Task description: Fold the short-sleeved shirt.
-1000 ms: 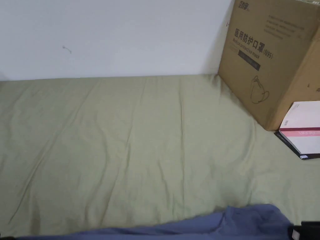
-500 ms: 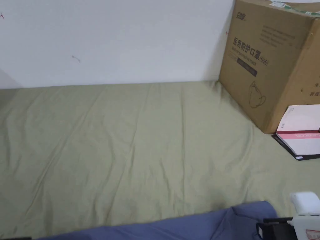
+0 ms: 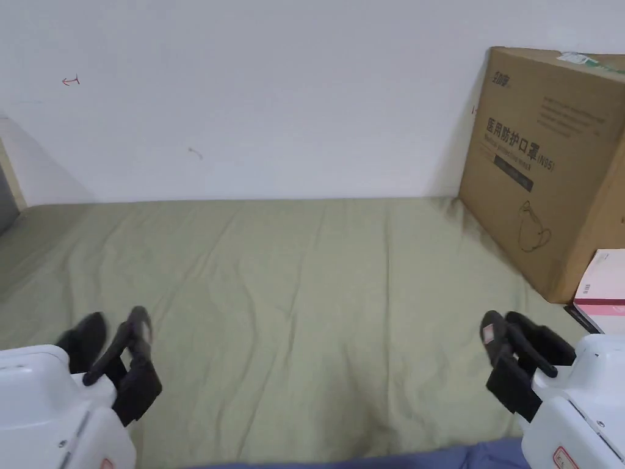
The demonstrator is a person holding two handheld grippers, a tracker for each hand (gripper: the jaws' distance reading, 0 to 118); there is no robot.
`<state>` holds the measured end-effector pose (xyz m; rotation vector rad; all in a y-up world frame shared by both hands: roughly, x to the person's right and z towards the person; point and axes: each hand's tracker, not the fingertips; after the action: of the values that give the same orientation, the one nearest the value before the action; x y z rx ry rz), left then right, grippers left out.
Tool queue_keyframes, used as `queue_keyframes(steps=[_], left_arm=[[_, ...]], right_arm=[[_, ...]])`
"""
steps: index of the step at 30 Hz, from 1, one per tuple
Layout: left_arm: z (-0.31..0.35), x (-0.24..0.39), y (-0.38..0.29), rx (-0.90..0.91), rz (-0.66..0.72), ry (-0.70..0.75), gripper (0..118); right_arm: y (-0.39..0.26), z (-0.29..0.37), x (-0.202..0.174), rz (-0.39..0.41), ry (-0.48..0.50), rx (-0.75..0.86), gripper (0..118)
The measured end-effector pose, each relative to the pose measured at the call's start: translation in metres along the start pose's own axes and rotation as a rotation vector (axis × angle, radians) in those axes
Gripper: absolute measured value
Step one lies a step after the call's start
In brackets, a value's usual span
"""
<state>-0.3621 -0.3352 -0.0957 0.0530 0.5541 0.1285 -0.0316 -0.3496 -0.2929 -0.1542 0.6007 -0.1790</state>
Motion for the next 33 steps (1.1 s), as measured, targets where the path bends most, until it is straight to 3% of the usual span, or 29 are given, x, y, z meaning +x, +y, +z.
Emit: queue_keyframes(steps=[3,5,8,10,13,14,16,17,18,19,20,23,27,31,33], left_arm=[[-0.004,0.003,0.002,-0.054,-0.029,0.049,0],[-0.009,-0.013,0.006,-0.082,-0.013,0.045,0],[-0.03,-0.052,0.016,-0.225,0.04,-0.068,0],[-0.057,-0.094,0.016,-0.463,0.169,-0.196,0],[-0.089,-0.16,-0.017,-0.882,0.572,-0.279,0],[-0.089,-0.172,-0.033,-0.95,0.684,-0.292,0],[-0.091,-0.196,-0.056,-0.974,0.72,-0.314,0],[-0.09,-0.202,-0.066,-1.001,0.692,-0.307,11],[-0.089,-0.207,-0.074,-1.015,0.668,-0.273,37],[-0.091,-0.215,-0.085,-1.044,0.673,-0.226,91],[-0.093,-0.222,-0.098,-1.066,0.721,-0.231,113],[-0.094,-0.238,-0.129,-1.052,0.874,-0.298,114],[-0.103,-0.236,-0.178,-1.107,0.953,-0.34,114],[-0.116,-0.225,-0.206,-1.08,1.083,-0.597,117],[-0.12,-0.219,-0.219,-1.093,1.138,-0.628,115]], right_arm=[[0.007,-0.008,0.0,0.054,-0.039,-0.008,1],[0.009,-0.006,0.001,0.041,-0.027,0.006,1],[0.021,0.01,0.001,0.059,-0.055,0.051,1],[0.028,0.012,0.009,-0.004,0.006,0.034,1],[0.029,0.011,0.015,-0.058,0.048,0.004,1],[0.026,0.008,0.018,-0.072,0.051,-0.036,1],[0.019,0.004,0.023,-0.058,0.046,-0.083,1],[0.015,0.002,0.023,-0.048,0.053,-0.101,1],[0.012,0.0,0.022,-0.033,0.054,-0.123,1],[0.009,-0.001,0.012,-0.004,0.042,-0.149,1],[0.006,-0.004,0.009,0.01,0.04,-0.175,1],[0.003,-0.011,-0.001,0.007,0.035,-0.212,1],[0.004,-0.02,-0.01,-0.043,0.066,-0.237,1],[0.008,-0.03,-0.022,-0.01,0.084,-0.256,1],[0.008,-0.032,-0.027,0.0,0.093,-0.267,1]])
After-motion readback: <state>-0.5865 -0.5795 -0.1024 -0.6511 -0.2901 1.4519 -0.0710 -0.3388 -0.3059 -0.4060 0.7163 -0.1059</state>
